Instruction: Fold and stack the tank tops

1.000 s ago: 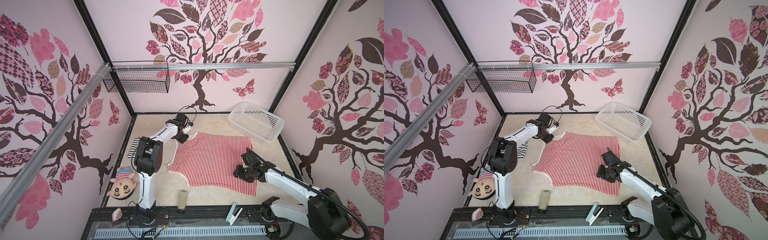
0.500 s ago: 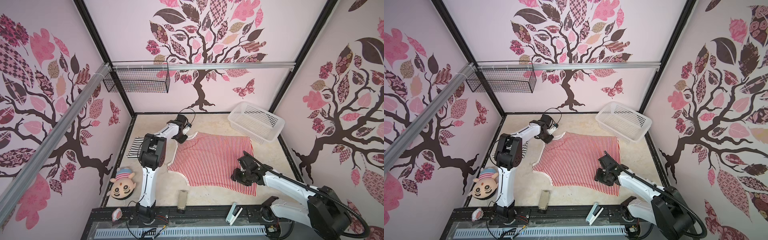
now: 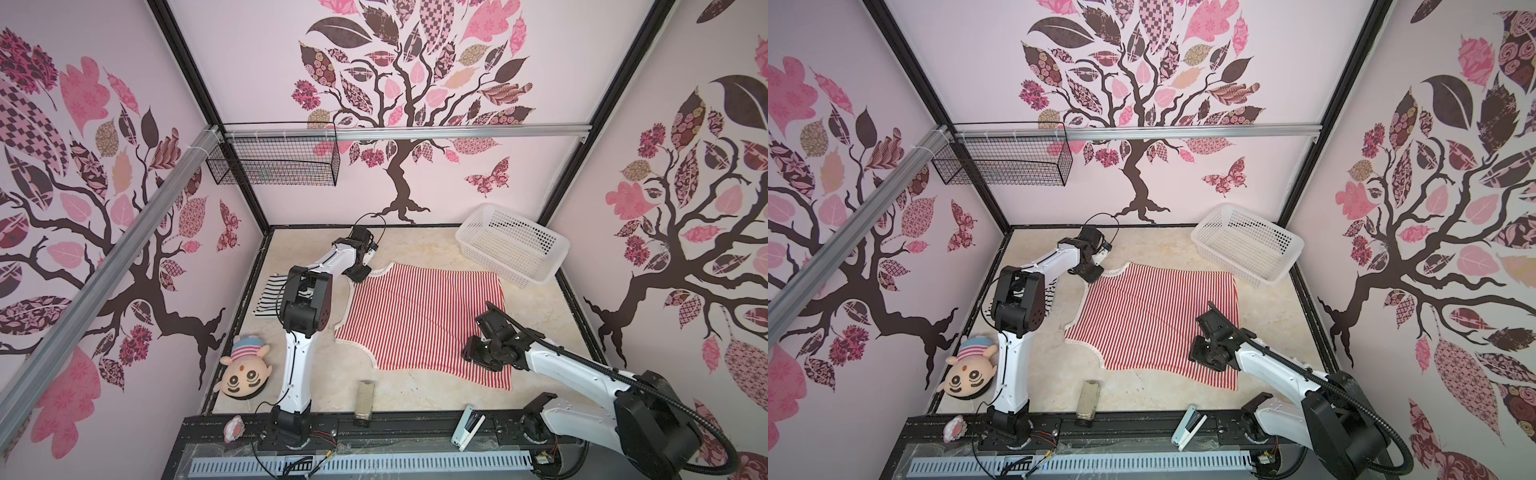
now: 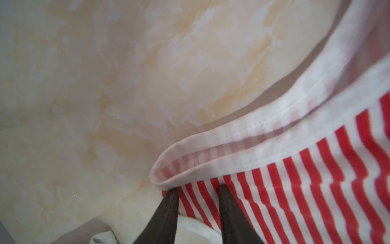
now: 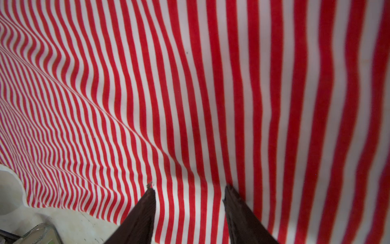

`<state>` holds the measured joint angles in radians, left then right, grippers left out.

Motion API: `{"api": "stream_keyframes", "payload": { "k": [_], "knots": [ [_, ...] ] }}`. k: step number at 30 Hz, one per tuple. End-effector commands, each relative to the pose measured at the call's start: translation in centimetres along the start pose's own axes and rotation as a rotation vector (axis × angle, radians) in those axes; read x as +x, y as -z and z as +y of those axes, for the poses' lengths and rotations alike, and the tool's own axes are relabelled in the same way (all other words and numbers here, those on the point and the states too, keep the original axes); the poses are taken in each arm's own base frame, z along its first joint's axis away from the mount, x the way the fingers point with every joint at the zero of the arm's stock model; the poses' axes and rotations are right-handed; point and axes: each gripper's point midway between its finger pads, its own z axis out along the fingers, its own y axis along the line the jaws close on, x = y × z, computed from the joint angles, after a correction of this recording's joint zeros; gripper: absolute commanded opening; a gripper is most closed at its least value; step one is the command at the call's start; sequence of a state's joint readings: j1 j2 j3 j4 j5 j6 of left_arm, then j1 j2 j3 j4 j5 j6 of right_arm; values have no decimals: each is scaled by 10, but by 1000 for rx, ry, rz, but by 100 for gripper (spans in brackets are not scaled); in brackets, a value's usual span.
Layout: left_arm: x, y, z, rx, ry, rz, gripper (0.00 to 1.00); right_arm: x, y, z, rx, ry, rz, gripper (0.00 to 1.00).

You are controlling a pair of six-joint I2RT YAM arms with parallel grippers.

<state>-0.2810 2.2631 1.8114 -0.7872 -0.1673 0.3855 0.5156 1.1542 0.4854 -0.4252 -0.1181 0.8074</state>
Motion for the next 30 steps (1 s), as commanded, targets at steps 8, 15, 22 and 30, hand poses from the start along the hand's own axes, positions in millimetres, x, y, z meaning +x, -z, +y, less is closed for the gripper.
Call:
{"api": "stream_keyframes", "payload": {
  "k": [8,15,22,30],
  "knots": [
    [-84,71,-79,135,-126,-236,38,2,8,20,-16,46,13,56],
    [-108,46,-111,195,-163,-207,38,8,6,44,-44,75,11,56],
    [-114,22,-115,184,-186,-194,38,20,-3,63,-41,116,32,56],
    [-121,-3,-95,42,-184,-197,39,26,-9,74,-45,125,45,56]
  ]
}}
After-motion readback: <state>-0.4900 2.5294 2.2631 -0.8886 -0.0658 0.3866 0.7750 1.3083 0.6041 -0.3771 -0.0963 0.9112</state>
